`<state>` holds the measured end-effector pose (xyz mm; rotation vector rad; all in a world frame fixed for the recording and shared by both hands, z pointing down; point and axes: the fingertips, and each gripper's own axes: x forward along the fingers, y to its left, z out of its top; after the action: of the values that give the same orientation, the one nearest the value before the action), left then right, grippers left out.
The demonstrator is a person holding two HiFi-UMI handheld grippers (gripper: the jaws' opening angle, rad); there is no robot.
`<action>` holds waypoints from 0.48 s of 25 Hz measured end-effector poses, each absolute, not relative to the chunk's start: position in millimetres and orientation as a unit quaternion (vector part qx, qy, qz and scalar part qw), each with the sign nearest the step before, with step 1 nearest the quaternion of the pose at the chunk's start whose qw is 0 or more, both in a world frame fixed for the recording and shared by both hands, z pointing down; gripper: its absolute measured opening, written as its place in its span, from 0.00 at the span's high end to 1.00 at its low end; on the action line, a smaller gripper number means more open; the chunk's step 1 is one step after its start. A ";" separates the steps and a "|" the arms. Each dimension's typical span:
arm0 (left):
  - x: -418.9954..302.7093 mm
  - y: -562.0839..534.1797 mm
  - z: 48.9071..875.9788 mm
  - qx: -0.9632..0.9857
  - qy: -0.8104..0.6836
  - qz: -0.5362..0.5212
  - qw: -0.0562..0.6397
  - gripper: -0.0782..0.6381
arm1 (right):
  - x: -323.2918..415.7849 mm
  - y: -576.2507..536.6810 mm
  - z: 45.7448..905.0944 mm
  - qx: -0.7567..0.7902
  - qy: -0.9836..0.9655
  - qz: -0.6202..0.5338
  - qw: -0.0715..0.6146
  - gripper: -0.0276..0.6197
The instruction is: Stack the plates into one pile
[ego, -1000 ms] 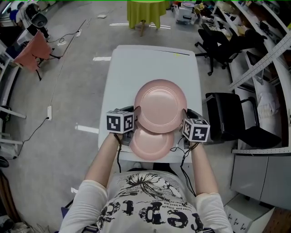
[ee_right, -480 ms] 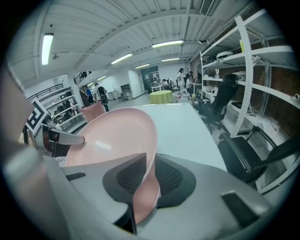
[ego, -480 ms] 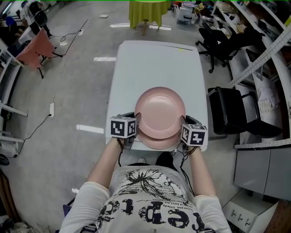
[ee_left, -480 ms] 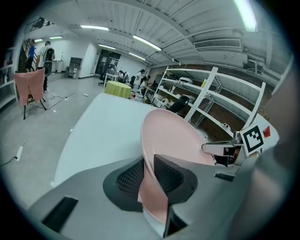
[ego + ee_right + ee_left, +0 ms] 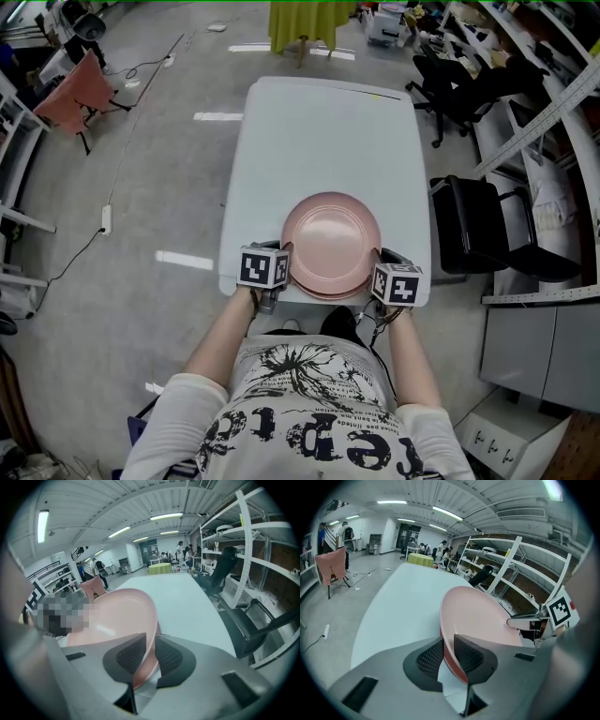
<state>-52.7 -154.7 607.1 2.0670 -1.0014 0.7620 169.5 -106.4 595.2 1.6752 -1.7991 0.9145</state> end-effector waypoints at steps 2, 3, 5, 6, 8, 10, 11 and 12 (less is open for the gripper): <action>-51.0 -154.4 612.7 0.797 -0.391 0.303 0.347 0.79 | 170.7 -104.3 601.6 0.614 -0.661 0.342 0.262 0.85; -50.1 -155.2 613.6 0.796 -0.394 0.307 0.342 0.79 | 171.4 -104.0 604.0 0.613 -0.660 0.345 0.264 0.85; -49.2 -156.9 613.2 0.795 -0.401 0.313 0.330 0.79 | 172.4 -103.6 607.9 0.611 -0.658 0.350 0.267 0.85; -49.1 -157.1 613.0 0.795 -0.405 0.317 0.323 0.79 | 172.5 -103.0 609.8 0.610 -0.657 0.352 0.268 0.85; -48.9 -157.0 614.4 0.794 -0.415 0.324 0.305 0.79 | 172.2 -100.9 614.4 0.608 -0.655 0.357 0.272 0.85; -46.3 -157.7 618.3 0.796 -0.422 0.332 0.281 0.78 | 172.1 -99.8 617.8 0.605 -0.655 0.359 0.275 0.85; -45.3 -157.4 620.2 0.795 -0.423 0.341 0.268 0.78 | 171.9 -99.8 618.4 0.603 -0.656 0.360 0.275 0.85; -45.3 -156.4 622.5 0.794 -0.424 0.352 0.256 0.77 | 171.3 -99.6 618.6 0.601 -0.658 0.361 0.275 0.85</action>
<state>-45.3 -156.4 622.5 2.1546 -1.1511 0.9564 171.3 -99.6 618.6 1.6159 -1.7676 0.9717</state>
